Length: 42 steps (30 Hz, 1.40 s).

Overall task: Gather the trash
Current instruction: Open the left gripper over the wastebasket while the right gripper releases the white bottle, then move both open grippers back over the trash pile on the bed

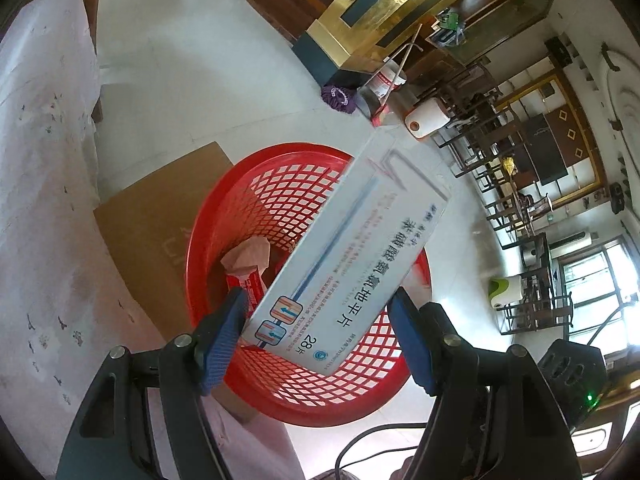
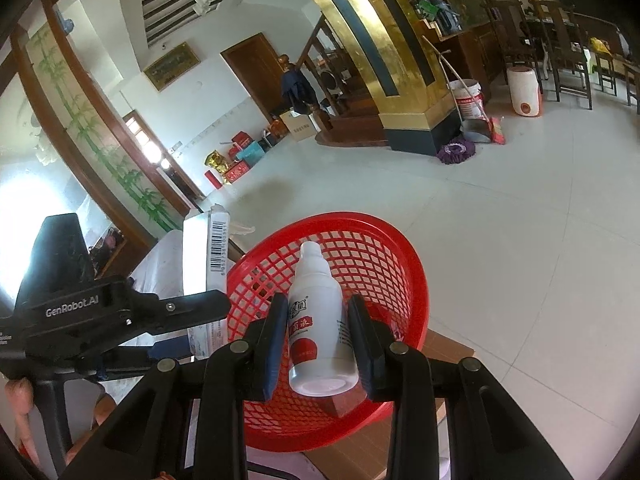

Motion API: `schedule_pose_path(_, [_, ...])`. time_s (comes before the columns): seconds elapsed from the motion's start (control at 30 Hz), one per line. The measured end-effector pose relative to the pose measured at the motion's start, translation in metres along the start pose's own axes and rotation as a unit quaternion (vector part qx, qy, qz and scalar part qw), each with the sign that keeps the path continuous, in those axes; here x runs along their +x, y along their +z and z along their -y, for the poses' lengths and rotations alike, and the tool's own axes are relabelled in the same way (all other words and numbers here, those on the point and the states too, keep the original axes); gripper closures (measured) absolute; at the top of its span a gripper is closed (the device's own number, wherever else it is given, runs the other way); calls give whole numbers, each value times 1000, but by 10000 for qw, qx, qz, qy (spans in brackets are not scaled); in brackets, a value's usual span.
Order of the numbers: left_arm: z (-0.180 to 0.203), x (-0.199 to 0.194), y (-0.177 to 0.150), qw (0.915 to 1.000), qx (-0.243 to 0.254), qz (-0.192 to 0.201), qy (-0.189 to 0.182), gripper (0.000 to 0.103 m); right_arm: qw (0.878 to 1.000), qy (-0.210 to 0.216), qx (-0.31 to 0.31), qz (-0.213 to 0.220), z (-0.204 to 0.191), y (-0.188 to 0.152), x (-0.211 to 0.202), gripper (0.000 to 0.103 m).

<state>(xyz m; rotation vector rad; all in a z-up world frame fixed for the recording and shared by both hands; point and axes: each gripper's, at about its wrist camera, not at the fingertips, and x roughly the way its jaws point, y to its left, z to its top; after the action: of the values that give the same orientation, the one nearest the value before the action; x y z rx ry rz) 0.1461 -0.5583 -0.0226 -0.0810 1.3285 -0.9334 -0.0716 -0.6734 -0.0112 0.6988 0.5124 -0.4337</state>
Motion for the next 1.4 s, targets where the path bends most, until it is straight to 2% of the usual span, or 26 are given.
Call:
schedule_pose_path(0.13, [0, -6, -1, 9999, -109, 25, -112, 26, 9999, -64, 67, 71, 3, 1, -7, 51])
schedule_pose_path(0.3, [1, -28, -10, 9997, -22, 153, -165, 26, 9998, 51, 113, 152, 0, -1, -25, 49])
schedule_pose_path(0.43, [3, -72, -39, 9981, 231, 561, -80, 26, 9994, 222, -3, 257, -20, -8, -47, 49])
schedule_pose_path(0.5, [0, -100, -60, 9957, 311, 870, 34, 26, 9987, 389, -122, 310, -40, -15, -62, 45])
schedule_pose_path(0.67, [-31, -179, -122, 9850, 123, 1675, 406, 23, 9934, 905, -560, 438, -90, -37, -98, 33])
schedule_pose_path(0.8, [-61, -233, -167, 9744, -204, 2133, 687, 22, 9856, 1336, -929, 454, -135, -56, -115, 30])
schedule_pose_path(0.93, [-99, -283, -212, 9591, -509, 2573, 1064, 22, 9765, 1702, -1271, 353, -180, -77, -122, 27])
schedule_pose_path(1.03, [-129, -309, -240, 9516, -824, 2703, 1206, 22, 9686, 1954, -1532, 159, -213, -97, -119, 27])
schedule_pose_path(1.23, [-191, -337, -281, 9462, -1385, 2648, 1241, 22, 9532, 2310, -1944, -189, -263, -134, -107, 26])
schedule_pose_path(1.4, [-232, -357, -305, 9320, -1847, 2744, 1482, 22, 9435, 2435, -2202, -454, -291, -150, -93, 26])
